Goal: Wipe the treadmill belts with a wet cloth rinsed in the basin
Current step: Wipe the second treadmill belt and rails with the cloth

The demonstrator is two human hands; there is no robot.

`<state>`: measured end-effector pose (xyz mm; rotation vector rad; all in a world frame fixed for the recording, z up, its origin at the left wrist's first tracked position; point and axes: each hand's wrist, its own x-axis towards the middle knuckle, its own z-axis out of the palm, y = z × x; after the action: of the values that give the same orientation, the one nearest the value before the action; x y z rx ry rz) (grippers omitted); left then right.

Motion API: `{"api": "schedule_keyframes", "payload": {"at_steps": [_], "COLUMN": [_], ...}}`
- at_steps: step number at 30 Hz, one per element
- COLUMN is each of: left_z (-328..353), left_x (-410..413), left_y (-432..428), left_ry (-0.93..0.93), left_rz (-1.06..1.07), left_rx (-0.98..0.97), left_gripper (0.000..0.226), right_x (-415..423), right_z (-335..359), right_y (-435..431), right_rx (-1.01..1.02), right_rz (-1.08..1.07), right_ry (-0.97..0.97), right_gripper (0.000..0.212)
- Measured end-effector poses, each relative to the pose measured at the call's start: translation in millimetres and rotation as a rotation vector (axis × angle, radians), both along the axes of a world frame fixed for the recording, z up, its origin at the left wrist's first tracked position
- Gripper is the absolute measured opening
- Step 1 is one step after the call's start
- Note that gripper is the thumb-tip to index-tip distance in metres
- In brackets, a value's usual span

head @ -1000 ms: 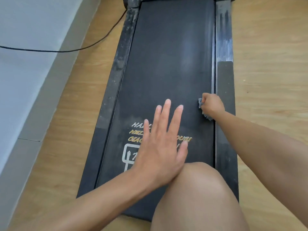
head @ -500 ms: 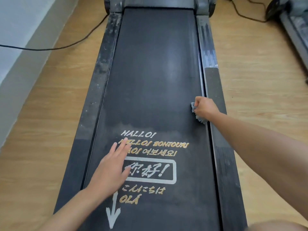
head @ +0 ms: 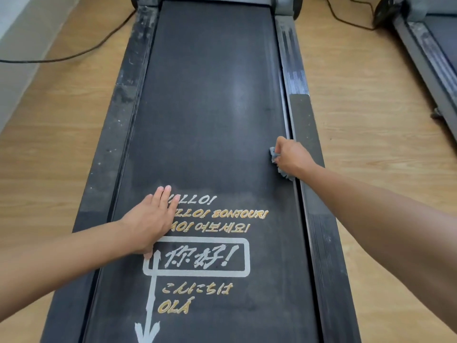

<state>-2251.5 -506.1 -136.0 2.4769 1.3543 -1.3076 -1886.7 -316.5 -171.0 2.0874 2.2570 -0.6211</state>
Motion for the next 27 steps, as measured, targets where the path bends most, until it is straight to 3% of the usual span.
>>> {"api": "schedule_keyframes", "payload": {"at_steps": [6,13,17,20,24,27], "left_z": [-7,-4,-3,-4,-9,-7], "left_x": [12,4,0,6,11,11], "left_y": [-5,-6,-8,-7,-7,-6], "left_ry": [0.053,0.006,-0.008,-0.006,0.047,0.074], "left_rz": [0.072,0.058,0.042,0.041,0.062,0.051], "left_rx": [0.021,0.034,0.044,0.049,0.053,0.042], "left_gripper": [0.156,0.134,0.129,0.118,0.140,0.154], "right_x": [2,16,22,22,19,7], "right_z": [1,-10,-7,-1,14,15], "right_y": [-73,-219,-205,-183,-94,-57], "right_rx": [0.148,0.073,0.118,0.124,0.120,0.138], "right_rz": [0.196,0.421,0.518,0.376,0.048,0.050], "right_ry": [-0.024,0.073,0.056,0.112,0.109,0.006], "right_gripper": [0.019,0.029,0.036,0.029,0.016,0.017]}}
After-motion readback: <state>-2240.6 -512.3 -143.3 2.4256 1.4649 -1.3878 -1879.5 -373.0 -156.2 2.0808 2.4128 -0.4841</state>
